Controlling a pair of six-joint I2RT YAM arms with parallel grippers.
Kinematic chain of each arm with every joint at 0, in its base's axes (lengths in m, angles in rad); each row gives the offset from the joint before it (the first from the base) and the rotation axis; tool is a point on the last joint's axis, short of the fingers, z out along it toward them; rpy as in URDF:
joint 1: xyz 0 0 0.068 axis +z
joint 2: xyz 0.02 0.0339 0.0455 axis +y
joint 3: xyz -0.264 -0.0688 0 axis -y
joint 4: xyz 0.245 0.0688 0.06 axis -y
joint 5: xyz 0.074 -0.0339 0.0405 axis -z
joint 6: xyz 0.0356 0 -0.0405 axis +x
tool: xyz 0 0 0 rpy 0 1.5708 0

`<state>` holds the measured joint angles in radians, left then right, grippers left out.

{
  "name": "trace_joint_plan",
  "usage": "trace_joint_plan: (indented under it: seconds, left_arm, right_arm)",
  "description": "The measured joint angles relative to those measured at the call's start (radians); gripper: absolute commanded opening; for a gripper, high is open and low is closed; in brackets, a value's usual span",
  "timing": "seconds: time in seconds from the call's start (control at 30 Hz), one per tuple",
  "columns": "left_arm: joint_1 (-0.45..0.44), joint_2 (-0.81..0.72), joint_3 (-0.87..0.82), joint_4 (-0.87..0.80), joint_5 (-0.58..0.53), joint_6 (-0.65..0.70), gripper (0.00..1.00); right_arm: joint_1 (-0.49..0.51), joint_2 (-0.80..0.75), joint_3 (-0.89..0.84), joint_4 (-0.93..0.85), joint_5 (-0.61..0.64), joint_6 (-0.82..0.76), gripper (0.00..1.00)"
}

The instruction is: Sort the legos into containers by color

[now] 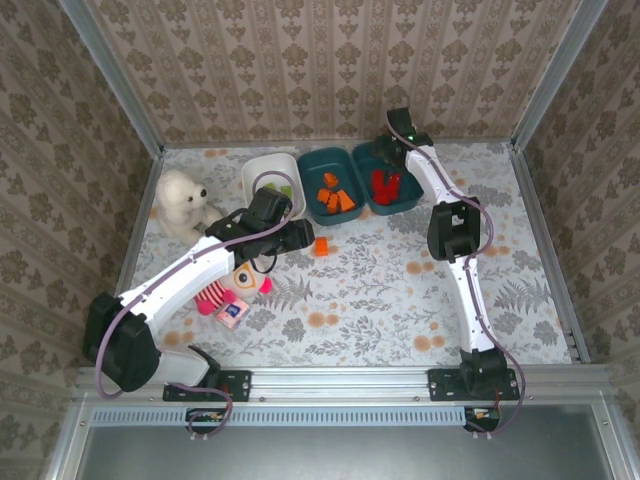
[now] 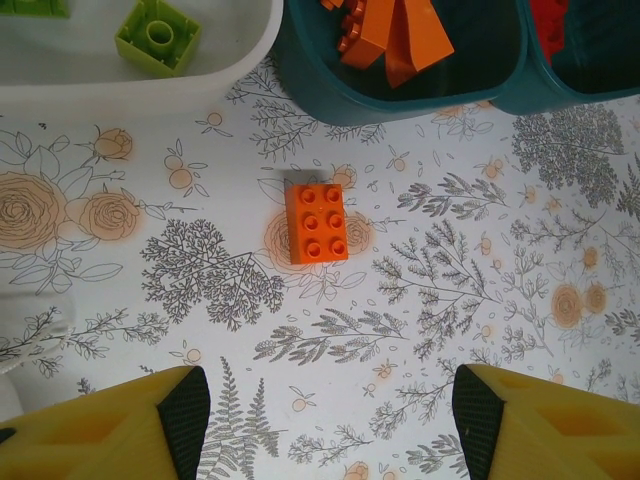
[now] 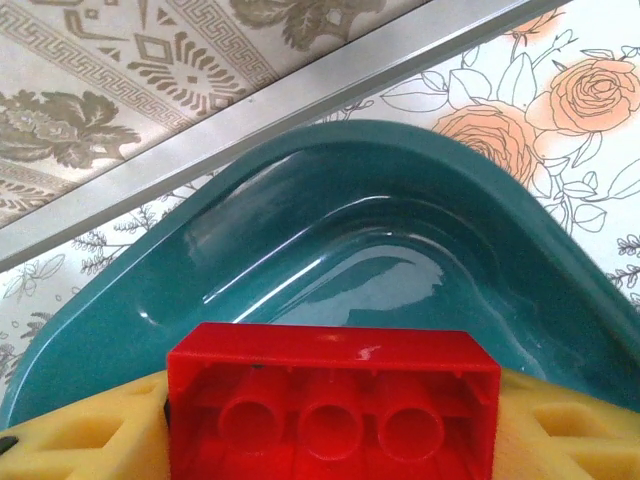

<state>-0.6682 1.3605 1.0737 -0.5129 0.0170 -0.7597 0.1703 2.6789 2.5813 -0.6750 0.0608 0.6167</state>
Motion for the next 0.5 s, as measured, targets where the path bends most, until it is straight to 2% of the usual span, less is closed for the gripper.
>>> trace_joint_plan:
  seconds: [0.33, 0.5]
  left_arm:
    - [0.002, 0.036, 0.014, 0.002, -0.003, 0.000, 0.68]
    - [0.002, 0.047, 0.014, 0.004, -0.003, 0.000, 0.68]
  right_arm:
    - [-0.031, 0.018, 0.047, -0.130, -0.029, 0.035, 0.56]
    - [-0.035, 0.018, 0.047, -0.146, -0.048, 0.035, 0.67]
